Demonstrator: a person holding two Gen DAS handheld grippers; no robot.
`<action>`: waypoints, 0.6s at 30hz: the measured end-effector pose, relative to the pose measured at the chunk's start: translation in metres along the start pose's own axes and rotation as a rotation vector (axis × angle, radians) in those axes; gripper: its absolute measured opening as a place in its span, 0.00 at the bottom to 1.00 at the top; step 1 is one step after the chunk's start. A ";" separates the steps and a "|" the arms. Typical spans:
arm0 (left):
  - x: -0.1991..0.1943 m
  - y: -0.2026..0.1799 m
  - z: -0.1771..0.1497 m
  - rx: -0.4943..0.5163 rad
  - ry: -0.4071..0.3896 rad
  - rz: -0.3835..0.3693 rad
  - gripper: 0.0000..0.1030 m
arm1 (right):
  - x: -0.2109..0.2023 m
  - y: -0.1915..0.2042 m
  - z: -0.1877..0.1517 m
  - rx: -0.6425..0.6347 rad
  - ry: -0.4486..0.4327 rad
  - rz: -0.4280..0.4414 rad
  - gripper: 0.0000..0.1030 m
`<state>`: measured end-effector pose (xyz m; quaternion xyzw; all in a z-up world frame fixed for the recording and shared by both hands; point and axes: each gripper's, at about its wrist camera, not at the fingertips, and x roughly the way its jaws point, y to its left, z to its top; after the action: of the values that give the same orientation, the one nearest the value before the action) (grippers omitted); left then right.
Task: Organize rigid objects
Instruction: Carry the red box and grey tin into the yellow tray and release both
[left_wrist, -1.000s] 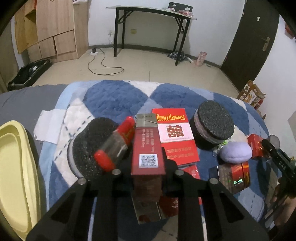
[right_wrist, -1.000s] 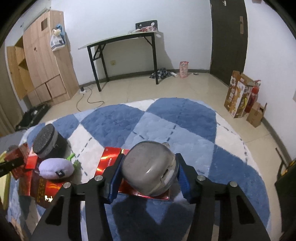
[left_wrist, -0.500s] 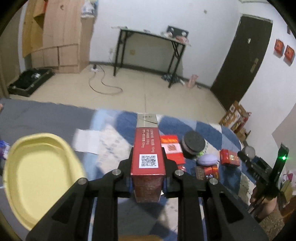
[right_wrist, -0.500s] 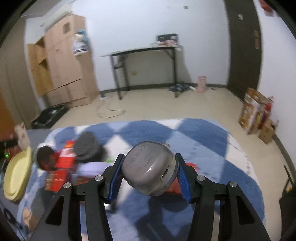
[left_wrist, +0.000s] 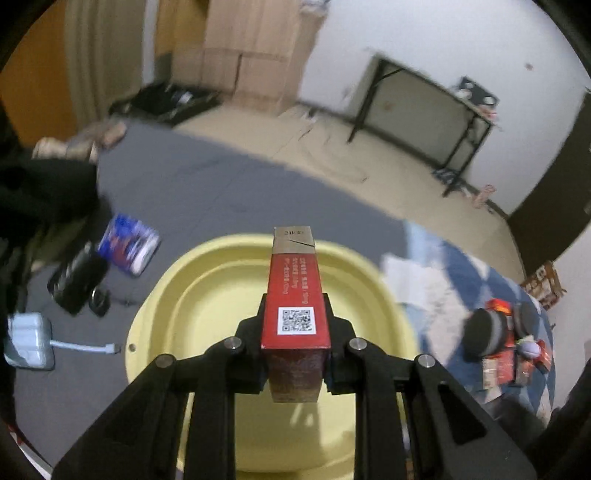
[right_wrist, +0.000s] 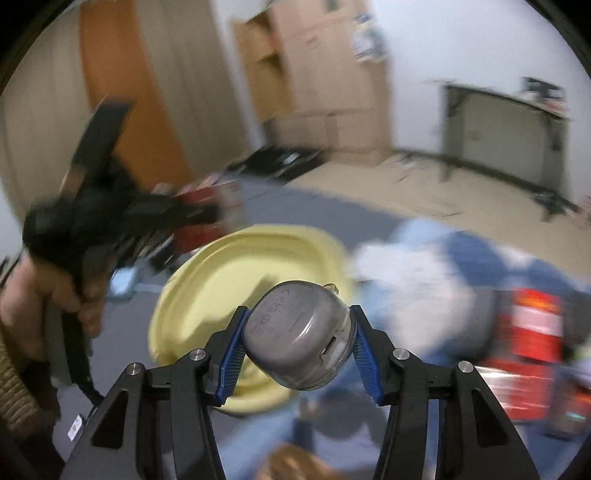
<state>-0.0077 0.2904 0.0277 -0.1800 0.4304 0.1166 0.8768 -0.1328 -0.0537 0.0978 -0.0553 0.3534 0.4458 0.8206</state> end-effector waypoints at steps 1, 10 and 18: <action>0.009 0.010 -0.002 -0.013 0.015 0.013 0.23 | 0.025 0.012 0.001 -0.023 0.041 0.012 0.51; 0.063 0.049 -0.027 -0.139 0.162 0.019 0.23 | 0.120 0.017 -0.009 -0.166 0.196 -0.059 0.51; 0.074 0.041 -0.029 -0.134 0.220 0.105 0.49 | 0.117 0.010 -0.002 -0.215 0.170 -0.084 0.60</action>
<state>0.0014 0.3188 -0.0561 -0.2270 0.5241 0.1702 0.8030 -0.1001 0.0325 0.0246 -0.1953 0.3692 0.4400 0.7949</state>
